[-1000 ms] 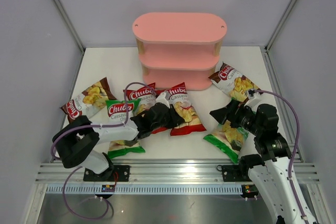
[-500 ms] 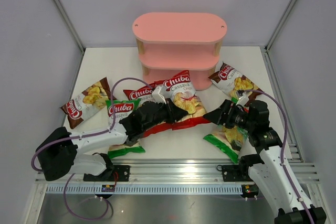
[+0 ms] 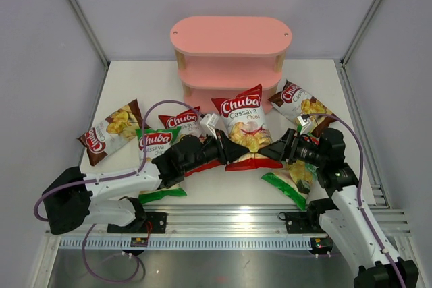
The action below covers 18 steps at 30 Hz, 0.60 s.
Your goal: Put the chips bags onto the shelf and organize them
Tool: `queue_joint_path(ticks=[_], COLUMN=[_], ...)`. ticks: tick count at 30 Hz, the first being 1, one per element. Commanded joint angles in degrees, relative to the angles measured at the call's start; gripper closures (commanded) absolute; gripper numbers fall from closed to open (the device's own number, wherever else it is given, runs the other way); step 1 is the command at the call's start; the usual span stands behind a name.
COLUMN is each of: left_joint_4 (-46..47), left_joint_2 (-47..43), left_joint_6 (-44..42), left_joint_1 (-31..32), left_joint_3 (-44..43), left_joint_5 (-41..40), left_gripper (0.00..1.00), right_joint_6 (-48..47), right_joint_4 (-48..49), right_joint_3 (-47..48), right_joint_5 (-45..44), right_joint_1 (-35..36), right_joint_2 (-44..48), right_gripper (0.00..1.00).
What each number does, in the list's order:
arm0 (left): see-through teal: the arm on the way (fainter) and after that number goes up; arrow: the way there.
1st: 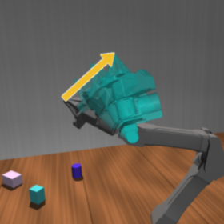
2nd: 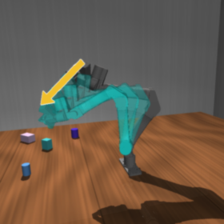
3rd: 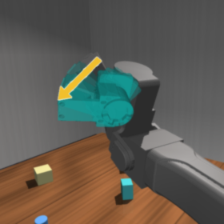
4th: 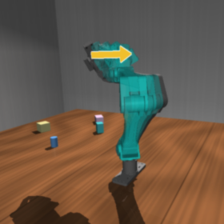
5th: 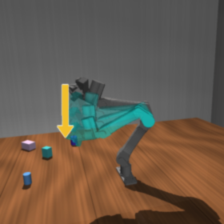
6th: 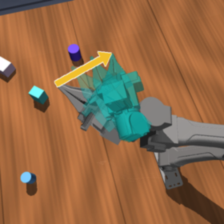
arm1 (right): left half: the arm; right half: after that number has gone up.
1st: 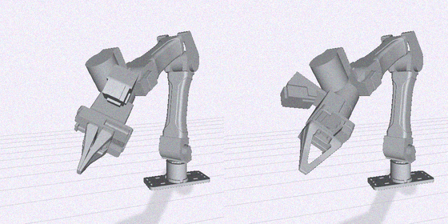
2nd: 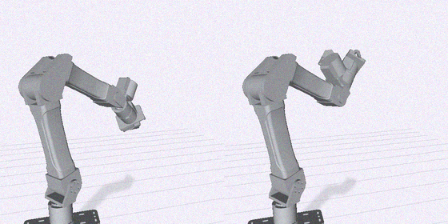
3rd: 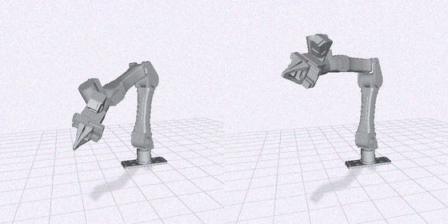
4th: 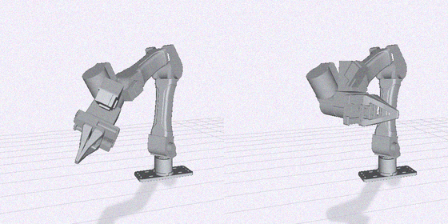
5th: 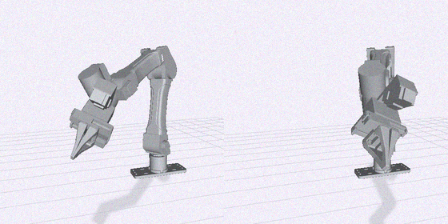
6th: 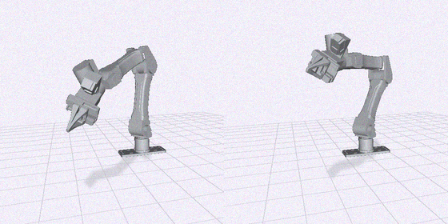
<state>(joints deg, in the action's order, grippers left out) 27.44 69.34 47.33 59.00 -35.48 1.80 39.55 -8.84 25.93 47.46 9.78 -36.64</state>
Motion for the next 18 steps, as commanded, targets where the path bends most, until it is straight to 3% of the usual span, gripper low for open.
queue_joint_path(ticks=[1, 3, 5, 8, 9, 12, 18], left_joint_4=[8.33, 7.54, 6.49, 2.90, 1.66, -3.87, -15.38], left_joint_2=[-2.63, -2.63, -3.15, -5.08, -5.62, -8.16, -13.87], left_joint_6=[-1.10, -1.19, -1.71, -3.55, -4.26, -6.98, -9.71], left_joint_1=[0.50, 0.76, 0.76, 0.85, 0.76, 0.76, 0.68], left_joint_3=[-2.13, -2.83, -2.92, -3.10, -3.27, -4.24, -5.12], left_joint_5=[1.27, 1.62, 1.54, 0.31, -0.56, -3.28, -10.39], left_gripper=[1.00, 1.00, 0.92, 0.79, 0.67, 0.52, 0.32], right_joint_6=[2.28, 2.29, 1.59, 0.36, 0.18, -0.61, -2.28], right_joint_4=[6.89, 7.43, 7.35, 5.86, 5.68, 4.80, 3.31], right_joint_3=[-0.53, -0.01, 0.95, 2.28, 2.37, 2.89, 6.49], right_joint_5=[2.54, 3.16, 3.60, 2.91, 2.46, -0.61, -0.71], right_joint_1=[0.68, 0.85, 0.85, 0.85, 0.85, 0.85, 0.77], right_joint_2=[0.34, 0.78, 1.57, 3.58, 4.12, 7.46, 8.35], right_gripper=[0.17, 0.35, 0.55, 0.64, 0.71, 0.78, 0.82])
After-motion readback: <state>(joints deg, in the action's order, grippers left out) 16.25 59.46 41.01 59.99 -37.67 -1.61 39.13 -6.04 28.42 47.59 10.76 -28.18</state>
